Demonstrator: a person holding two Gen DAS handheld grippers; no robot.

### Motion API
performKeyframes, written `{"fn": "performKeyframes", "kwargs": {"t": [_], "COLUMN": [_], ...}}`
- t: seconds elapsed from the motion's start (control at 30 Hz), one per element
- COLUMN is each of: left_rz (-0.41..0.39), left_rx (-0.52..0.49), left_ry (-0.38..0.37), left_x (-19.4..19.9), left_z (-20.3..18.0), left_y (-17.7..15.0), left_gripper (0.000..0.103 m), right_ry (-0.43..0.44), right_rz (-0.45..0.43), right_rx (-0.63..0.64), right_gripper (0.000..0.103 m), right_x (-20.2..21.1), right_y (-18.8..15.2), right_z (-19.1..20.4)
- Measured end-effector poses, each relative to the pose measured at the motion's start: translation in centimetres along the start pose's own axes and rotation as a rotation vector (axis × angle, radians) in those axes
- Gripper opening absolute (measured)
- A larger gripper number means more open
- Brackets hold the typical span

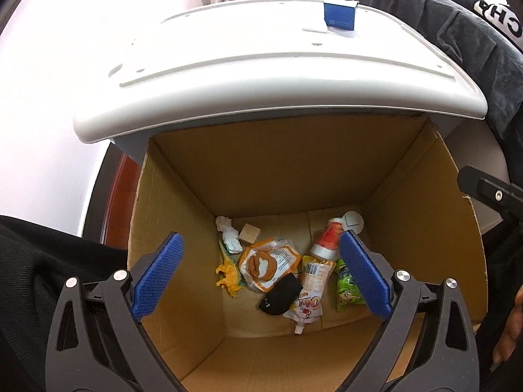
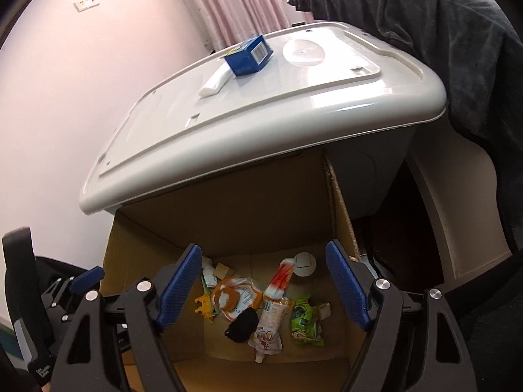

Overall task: Collect trash
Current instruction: 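Raise both open grippers back over the lid, then grasp the white foam tube with the left gripper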

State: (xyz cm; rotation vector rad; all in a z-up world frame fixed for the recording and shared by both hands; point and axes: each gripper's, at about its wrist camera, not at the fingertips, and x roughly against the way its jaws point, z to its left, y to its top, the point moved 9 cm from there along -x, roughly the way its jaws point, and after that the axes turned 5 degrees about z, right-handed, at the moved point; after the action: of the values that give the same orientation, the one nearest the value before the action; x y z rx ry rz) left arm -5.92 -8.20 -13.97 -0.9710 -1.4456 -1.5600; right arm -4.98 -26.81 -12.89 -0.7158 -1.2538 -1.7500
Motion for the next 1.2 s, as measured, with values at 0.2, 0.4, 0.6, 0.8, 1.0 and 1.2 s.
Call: {"fn": "performKeyframes", "kwargs": {"t": [0.2, 0.4, 0.6, 0.8, 1.0, 1.2], "left_rz": [0.018, -0.081, -0.132, -0.117, -0.065, -0.056], "left_rx": [-0.003, 0.018, 0.03, -0.004, -0.145, -0.172], "left_ry": [-0.019, -0.061, -0.153, -0.184, -0.197, -0.185], "left_x": [-0.3, 0.8, -0.3, -4.3, -8.4, -10.4], "left_z": [-0.1, 0.4, -1.9, -4.7, -7.3, -7.7], "left_y": [0.6, 8.6, 19.3, 26.4, 28.5, 29.1], "left_gripper": [0.093, 0.093, 0.093, 0.093, 0.093, 0.092], "right_ry": [-0.028, -0.029, -0.018, 0.006, 0.034, 0.046], "right_rz": [-0.066, -0.114, -0.109, -0.075, -0.069, -0.041], "right_rx": [-0.09, -0.224, -0.208, -0.207, -0.247, -0.273], "right_gripper": [0.085, 0.086, 0.09, 0.09, 0.09, 0.091], "right_x": [1.1, 1.6, 1.7, 1.3, 1.4, 0.7], "right_y": [0.9, 1.8, 1.7, 1.2, 1.3, 1.0], "right_z": [-1.9, -4.4, -4.0, -3.8, -4.4, -4.8]}}
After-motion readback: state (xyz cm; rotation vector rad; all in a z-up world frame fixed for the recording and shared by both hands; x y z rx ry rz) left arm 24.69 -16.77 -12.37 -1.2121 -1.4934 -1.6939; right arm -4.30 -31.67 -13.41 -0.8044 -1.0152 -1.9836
